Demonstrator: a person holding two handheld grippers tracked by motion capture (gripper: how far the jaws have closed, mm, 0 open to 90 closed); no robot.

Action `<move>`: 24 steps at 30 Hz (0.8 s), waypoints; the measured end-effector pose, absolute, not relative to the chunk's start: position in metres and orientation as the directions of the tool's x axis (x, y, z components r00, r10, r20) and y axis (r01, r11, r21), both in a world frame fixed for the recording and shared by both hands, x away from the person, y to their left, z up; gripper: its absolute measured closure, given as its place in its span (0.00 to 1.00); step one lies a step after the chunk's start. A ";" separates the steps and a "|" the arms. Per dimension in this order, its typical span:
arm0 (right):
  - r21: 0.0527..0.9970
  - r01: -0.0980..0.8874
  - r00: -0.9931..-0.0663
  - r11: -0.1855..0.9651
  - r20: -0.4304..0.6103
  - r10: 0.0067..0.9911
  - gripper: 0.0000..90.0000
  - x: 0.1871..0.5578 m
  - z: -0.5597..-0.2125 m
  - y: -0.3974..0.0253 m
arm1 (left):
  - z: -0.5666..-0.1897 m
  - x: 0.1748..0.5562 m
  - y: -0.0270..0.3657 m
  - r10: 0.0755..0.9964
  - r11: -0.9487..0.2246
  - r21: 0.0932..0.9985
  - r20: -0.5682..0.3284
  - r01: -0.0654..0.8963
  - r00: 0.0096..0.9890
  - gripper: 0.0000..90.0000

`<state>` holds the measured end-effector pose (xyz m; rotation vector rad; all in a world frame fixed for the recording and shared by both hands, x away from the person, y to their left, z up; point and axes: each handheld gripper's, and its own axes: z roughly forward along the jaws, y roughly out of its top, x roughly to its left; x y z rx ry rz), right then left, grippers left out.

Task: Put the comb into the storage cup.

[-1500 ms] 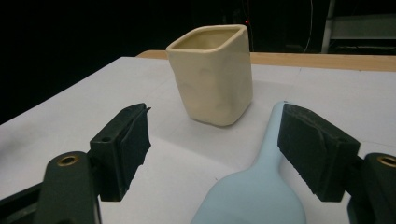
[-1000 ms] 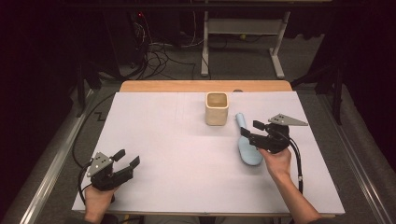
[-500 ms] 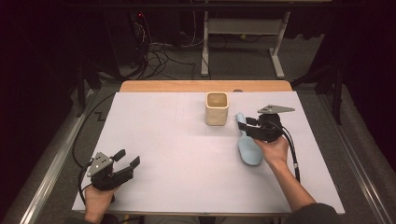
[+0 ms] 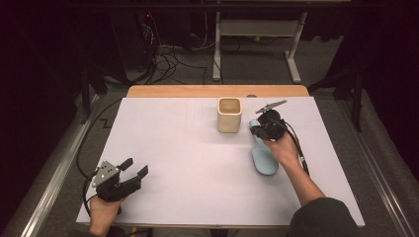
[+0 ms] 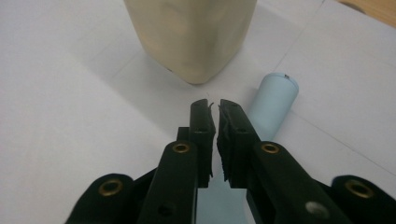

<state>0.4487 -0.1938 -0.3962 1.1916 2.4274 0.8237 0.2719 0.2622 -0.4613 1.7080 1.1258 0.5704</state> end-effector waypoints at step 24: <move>0.458 0.679 -0.595 0.573 -0.113 0.796 1.00 0.483 -0.417 -0.173 | -0.461 0.272 0.262 0.874 -0.097 0.901 -0.127 0.423 0.470 0.38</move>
